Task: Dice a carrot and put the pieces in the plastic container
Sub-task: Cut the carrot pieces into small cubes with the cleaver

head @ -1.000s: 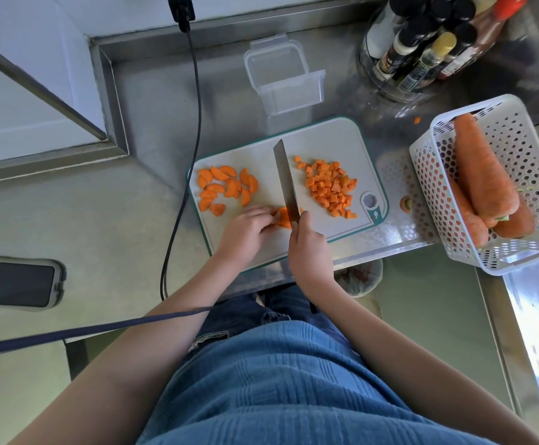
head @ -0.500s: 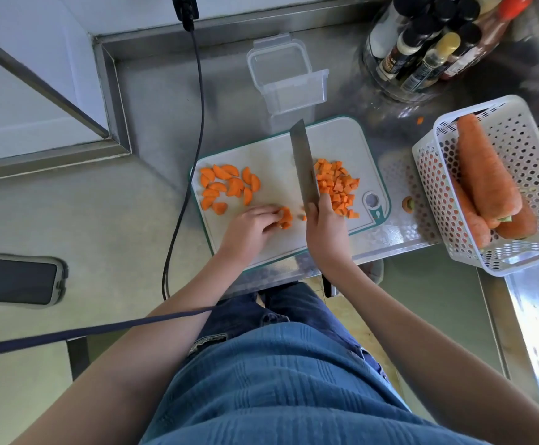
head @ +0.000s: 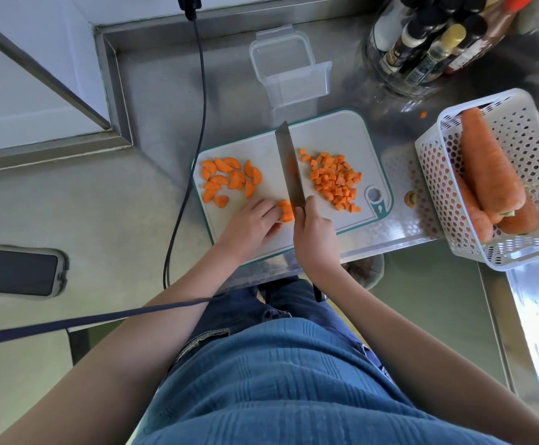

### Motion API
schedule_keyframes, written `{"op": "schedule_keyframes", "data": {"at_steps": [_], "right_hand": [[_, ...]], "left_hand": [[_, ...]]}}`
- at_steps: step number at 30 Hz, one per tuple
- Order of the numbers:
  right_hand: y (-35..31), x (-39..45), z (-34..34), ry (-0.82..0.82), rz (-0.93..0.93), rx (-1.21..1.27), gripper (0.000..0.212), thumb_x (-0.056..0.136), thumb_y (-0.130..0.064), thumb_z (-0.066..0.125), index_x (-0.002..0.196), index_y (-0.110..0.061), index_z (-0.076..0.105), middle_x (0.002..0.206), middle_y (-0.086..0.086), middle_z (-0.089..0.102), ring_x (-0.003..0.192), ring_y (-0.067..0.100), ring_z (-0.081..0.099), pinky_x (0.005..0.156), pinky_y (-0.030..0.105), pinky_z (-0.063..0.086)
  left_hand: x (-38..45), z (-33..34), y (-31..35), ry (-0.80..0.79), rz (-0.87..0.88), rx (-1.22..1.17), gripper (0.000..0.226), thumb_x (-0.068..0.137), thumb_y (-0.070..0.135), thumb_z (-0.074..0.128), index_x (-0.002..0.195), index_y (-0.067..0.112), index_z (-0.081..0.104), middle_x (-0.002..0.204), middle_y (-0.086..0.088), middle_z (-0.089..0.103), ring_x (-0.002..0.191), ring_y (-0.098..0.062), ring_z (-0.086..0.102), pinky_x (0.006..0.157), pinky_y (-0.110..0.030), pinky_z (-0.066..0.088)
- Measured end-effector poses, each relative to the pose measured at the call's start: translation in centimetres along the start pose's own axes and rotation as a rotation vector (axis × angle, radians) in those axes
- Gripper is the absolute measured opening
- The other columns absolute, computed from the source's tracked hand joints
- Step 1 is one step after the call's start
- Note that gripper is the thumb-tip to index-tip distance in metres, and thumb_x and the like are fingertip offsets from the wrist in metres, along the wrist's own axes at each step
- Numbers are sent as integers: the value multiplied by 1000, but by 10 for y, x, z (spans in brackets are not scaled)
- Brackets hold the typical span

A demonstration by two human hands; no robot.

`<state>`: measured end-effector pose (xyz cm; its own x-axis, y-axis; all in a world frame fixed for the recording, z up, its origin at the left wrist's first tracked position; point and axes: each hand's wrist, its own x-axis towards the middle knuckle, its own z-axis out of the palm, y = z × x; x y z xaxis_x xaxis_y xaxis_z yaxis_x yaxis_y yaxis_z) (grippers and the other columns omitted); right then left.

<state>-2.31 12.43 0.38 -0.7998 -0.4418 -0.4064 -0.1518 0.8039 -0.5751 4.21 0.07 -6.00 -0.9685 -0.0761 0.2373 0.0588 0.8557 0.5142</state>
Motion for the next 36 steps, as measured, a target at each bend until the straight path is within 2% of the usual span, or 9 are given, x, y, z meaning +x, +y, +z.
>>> {"op": "schedule_keyframes", "data": {"at_steps": [8,14,17,19,21,24,25,28,36], "right_hand": [[4,1,13,-22,11,-161,15,103,-16,30,114,-9,36,78,20,61,69,39,59,56,42,49],[5,4,21,-104,33,-262,38,98,-4,32,135,-12,28,91,20,62,82,39,61,62,41,46],[8,9,13,-114,47,-204,27,102,-14,31,129,-12,33,87,18,60,79,38,60,61,40,45],[11,13,3,-107,39,-143,19,104,-23,30,114,-10,39,79,15,55,75,37,58,58,37,41],[14,13,-7,-73,5,-86,17,104,-25,31,100,-10,37,73,13,53,67,36,55,54,35,37],[15,9,-15,30,-28,25,16,103,-23,33,92,-12,33,60,6,47,53,28,44,45,33,26],[14,7,-16,39,-37,35,15,103,-22,34,91,-12,32,58,4,44,51,26,41,45,32,25],[9,2,-14,4,-52,33,14,103,-23,34,94,-13,34,58,5,44,51,26,38,47,32,26],[7,-1,-2,-71,-36,-9,31,104,-25,31,127,-6,39,71,20,58,58,33,50,52,33,36]], "left_hand": [[10,-6,-2,-30,80,0,26,86,13,43,80,-1,64,83,-12,60,82,-21,47,65,-33,48],[8,-5,-4,-81,61,-4,27,82,8,38,77,-2,63,79,-13,59,82,-20,42,60,-34,47],[8,-2,-3,-68,27,3,26,81,10,40,80,-1,64,81,-12,60,84,-20,44,63,-33,48],[8,-1,-2,-71,14,0,26,83,14,42,82,0,64,82,-11,59,84,-21,46,65,-34,49],[8,0,-2,-58,11,-5,24,86,16,45,80,1,63,82,-10,59,81,-22,50,63,-34,50],[7,-4,-1,-11,-32,-3,11,83,10,56,78,2,61,82,-9,59,79,-20,49,59,-33,49],[6,-5,-1,12,-46,-1,4,79,6,63,78,2,61,82,-9,59,80,-20,50,60,-31,49],[3,-7,1,35,-138,-32,20,70,0,76,84,2,62,85,-9,60,82,-19,54,62,-31,52],[-5,-6,1,2,-302,-61,18,72,2,76,86,2,65,89,-10,62,82,-30,60,64,-40,53]]}}
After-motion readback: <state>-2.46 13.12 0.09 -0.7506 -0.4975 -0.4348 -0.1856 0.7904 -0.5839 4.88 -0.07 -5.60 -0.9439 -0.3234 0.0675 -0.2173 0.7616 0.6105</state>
